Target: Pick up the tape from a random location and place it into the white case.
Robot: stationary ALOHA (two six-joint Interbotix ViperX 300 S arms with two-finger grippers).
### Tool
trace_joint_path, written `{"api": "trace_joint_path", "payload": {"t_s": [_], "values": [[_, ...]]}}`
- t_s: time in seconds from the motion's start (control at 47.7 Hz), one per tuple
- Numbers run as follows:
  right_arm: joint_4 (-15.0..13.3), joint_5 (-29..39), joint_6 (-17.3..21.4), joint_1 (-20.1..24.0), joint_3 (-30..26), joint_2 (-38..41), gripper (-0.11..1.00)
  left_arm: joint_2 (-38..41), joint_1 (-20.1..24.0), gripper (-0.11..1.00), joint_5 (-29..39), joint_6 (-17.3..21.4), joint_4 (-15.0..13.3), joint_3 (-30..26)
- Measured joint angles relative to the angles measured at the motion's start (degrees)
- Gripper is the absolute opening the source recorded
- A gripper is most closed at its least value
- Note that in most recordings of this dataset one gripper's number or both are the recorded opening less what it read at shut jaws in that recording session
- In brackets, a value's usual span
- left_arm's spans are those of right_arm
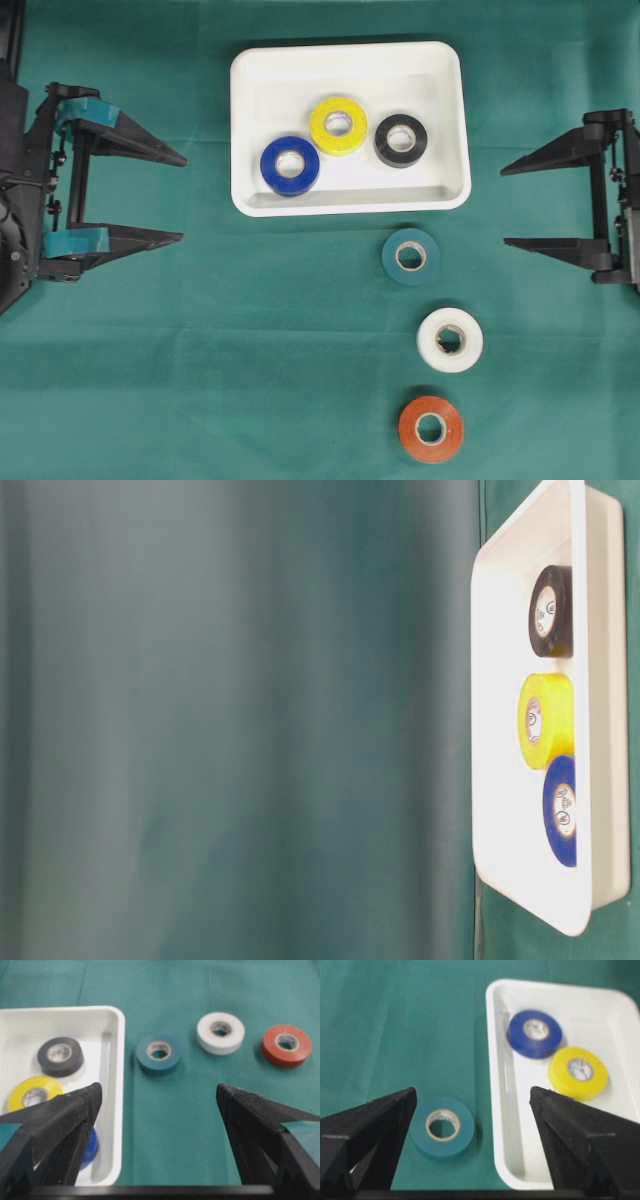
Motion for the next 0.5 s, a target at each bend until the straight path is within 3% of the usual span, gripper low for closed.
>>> {"api": "trace_joint_path", "payload": {"t_s": [0.503], "values": [[-0.7, -0.88, 0.0, 0.0, -0.09, -0.88, 0.88, -2.02, -0.09, 0.96, -3.96, 0.18, -0.09, 2.81]]}}
